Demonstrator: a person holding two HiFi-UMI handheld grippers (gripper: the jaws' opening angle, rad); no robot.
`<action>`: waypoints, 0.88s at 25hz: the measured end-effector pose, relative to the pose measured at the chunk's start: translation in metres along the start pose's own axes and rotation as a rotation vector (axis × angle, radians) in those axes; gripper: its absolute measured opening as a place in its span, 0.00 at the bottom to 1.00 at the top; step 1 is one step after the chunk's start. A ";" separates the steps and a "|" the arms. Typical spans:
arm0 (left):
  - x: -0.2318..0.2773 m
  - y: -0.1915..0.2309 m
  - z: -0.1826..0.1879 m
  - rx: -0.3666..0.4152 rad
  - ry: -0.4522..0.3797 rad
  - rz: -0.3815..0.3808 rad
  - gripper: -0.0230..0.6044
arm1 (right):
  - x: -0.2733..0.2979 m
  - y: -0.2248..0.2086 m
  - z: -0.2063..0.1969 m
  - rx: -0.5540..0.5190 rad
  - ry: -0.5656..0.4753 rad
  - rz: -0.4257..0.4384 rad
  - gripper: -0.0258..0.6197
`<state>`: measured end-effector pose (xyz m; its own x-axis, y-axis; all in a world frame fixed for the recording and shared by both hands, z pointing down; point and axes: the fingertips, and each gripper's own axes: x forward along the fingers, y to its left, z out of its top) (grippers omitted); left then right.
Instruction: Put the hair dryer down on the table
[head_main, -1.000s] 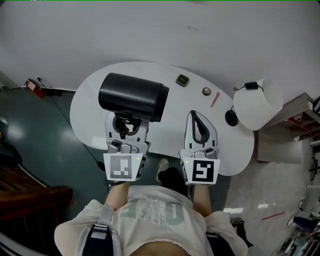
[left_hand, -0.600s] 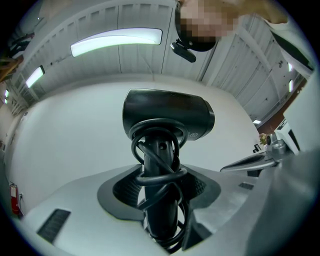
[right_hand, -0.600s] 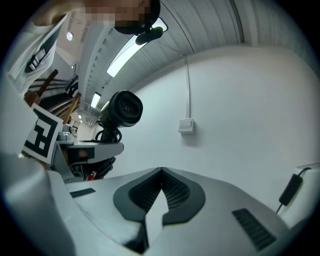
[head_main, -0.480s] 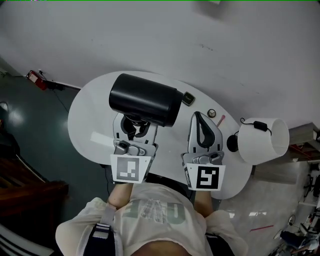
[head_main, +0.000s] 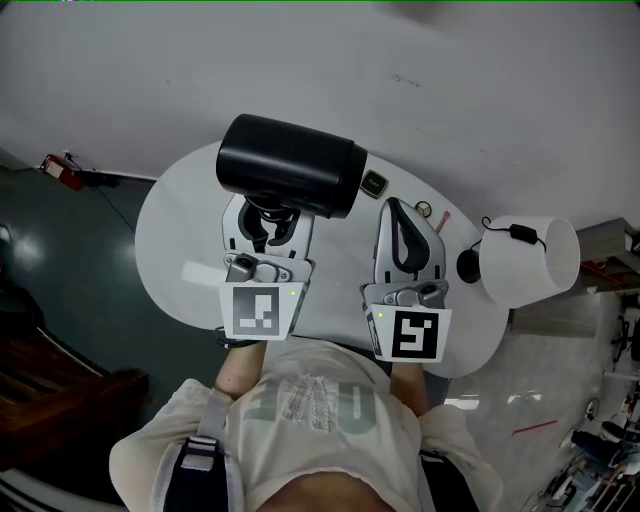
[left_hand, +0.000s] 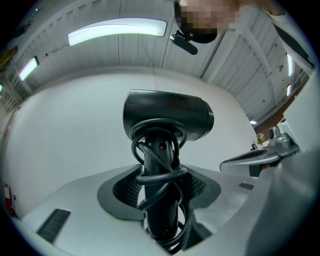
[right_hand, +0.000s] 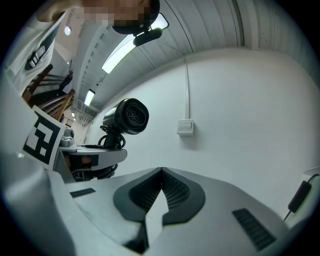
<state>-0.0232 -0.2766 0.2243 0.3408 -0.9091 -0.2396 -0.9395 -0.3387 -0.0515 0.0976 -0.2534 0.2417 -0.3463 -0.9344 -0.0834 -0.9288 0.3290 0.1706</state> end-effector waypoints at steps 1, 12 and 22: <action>0.000 0.000 0.000 -0.001 -0.003 -0.006 0.39 | 0.000 0.001 0.000 0.001 -0.001 -0.003 0.04; -0.005 0.001 -0.004 0.008 0.033 -0.061 0.39 | -0.004 0.004 -0.002 0.034 0.008 -0.037 0.04; -0.017 0.000 -0.063 -0.052 0.219 -0.095 0.39 | -0.014 0.014 -0.021 0.059 0.053 -0.053 0.04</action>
<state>-0.0265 -0.2767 0.2892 0.4319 -0.9017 -0.0194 -0.9019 -0.4317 -0.0120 0.0921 -0.2388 0.2657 -0.2909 -0.9560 -0.0385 -0.9522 0.2854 0.1090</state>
